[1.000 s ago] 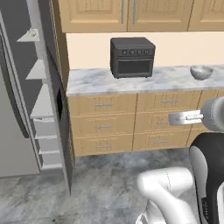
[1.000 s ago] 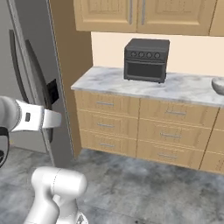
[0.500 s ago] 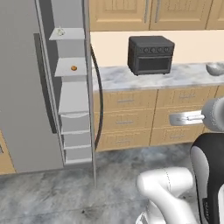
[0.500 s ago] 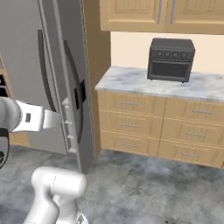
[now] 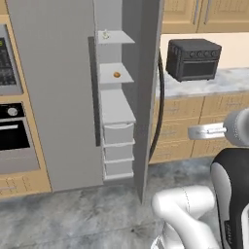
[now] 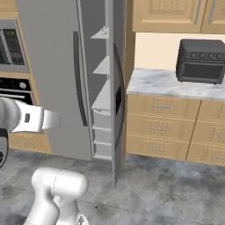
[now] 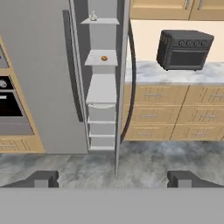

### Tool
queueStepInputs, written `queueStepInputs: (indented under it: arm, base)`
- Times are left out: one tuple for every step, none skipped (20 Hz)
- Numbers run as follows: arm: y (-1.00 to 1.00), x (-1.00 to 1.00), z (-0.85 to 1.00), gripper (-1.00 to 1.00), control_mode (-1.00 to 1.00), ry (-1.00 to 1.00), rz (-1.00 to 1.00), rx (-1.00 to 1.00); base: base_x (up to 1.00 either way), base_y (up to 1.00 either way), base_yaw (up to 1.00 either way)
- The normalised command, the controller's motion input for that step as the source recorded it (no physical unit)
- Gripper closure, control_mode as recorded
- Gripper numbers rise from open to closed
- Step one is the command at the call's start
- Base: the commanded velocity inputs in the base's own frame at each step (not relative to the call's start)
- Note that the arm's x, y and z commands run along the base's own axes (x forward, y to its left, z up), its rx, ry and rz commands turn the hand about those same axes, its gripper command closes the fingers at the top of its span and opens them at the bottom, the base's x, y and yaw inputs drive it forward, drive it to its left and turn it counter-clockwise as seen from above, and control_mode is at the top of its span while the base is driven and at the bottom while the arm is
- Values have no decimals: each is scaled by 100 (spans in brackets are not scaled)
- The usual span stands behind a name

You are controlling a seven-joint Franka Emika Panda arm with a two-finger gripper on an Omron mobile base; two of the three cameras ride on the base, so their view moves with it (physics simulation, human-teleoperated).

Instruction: Take the tangerine, pear, and garlic from the freezer and place them in the bowl on the counter.

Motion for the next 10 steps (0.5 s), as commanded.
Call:
queueStepInputs:
  arm:
    - [0, 0, 0, -100, 100, 0, 0, 0]
    - [0, 0, 0, -100, 100, 0, 0, 0]
    - [0, 0, 0, -100, 100, 0, 0, 0]
    - [0, 0, 0, -100, 100, 0, 0, 0]
    - [0, 0, 0, -100, 100, 0, 0, 0]
    - [0, 0, 0, -100, 100, 0, 0, 0]
    - [0, 0, 0, -100, 100, 0, 0, 0]
    - [0, 0, 0, -100, 100, 0, 0, 0]
    - [0, 0, 0, -100, 100, 0, 0, 0]
    - [0, 0, 0, -100, 100, 0, 0, 0]
  base:
    - [57, 100, -9]
    - [72, 100, -7]
    - [59, 100, -6]
    - [55, 100, -5]
    - [56, 100, -3]
    - [61, 100, -1]
    - [64, 100, 0]
    - [77, 49, 0]
    - [67, 0, 0]
    - [72, -14, 2]
